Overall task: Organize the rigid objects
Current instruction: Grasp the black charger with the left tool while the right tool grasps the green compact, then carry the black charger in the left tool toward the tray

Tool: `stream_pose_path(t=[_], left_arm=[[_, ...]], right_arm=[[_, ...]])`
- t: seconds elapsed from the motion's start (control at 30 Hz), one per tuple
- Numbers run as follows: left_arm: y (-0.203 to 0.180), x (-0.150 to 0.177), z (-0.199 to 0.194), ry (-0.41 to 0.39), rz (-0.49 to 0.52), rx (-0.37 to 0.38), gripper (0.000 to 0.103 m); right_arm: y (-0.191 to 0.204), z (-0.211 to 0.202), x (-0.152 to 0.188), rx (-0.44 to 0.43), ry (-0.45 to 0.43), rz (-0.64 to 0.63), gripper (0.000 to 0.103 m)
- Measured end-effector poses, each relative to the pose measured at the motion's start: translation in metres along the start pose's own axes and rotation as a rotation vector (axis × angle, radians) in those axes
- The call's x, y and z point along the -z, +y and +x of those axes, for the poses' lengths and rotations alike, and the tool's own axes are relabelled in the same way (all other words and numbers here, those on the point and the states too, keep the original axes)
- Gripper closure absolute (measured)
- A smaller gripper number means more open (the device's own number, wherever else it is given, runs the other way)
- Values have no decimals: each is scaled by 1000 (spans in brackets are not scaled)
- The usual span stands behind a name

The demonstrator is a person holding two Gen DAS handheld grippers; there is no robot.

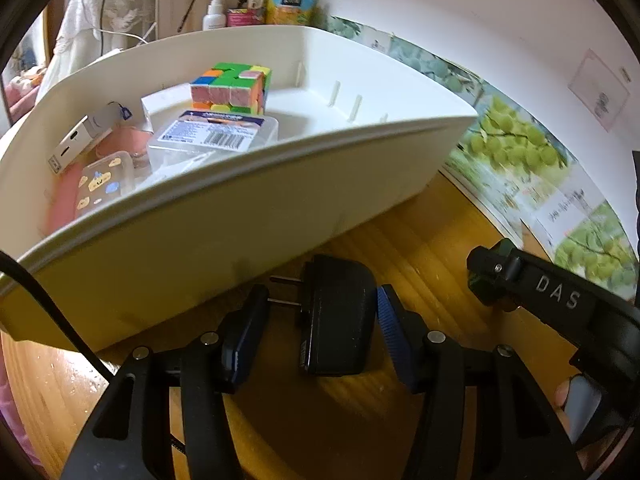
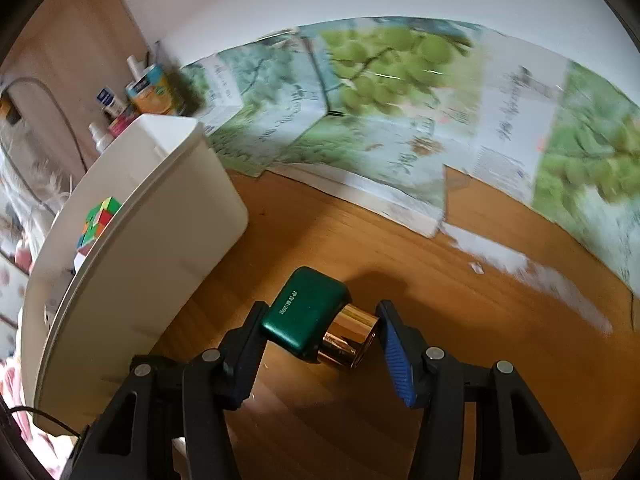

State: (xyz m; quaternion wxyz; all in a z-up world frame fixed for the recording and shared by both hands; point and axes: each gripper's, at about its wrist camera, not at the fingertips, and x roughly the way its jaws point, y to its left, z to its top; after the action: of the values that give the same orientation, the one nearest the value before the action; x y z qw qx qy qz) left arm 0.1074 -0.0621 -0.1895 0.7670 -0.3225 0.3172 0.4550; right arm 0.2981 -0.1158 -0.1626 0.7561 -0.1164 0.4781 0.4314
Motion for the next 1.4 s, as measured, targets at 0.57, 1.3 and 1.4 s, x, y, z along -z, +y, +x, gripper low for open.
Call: stream_pose_path(t=[0.57,1.3,1.4], left_arm=[[8,21,-31,106,230,101,45],[18,-37,-115,5,409,202,45],[22,-48,-123,-13,430,231,45]], right_arm=[[-34,-55,49,73,-77,151,50],[-11,-80,74,48,-75,239,77],[-4,-89,72,21,-103,251,101]])
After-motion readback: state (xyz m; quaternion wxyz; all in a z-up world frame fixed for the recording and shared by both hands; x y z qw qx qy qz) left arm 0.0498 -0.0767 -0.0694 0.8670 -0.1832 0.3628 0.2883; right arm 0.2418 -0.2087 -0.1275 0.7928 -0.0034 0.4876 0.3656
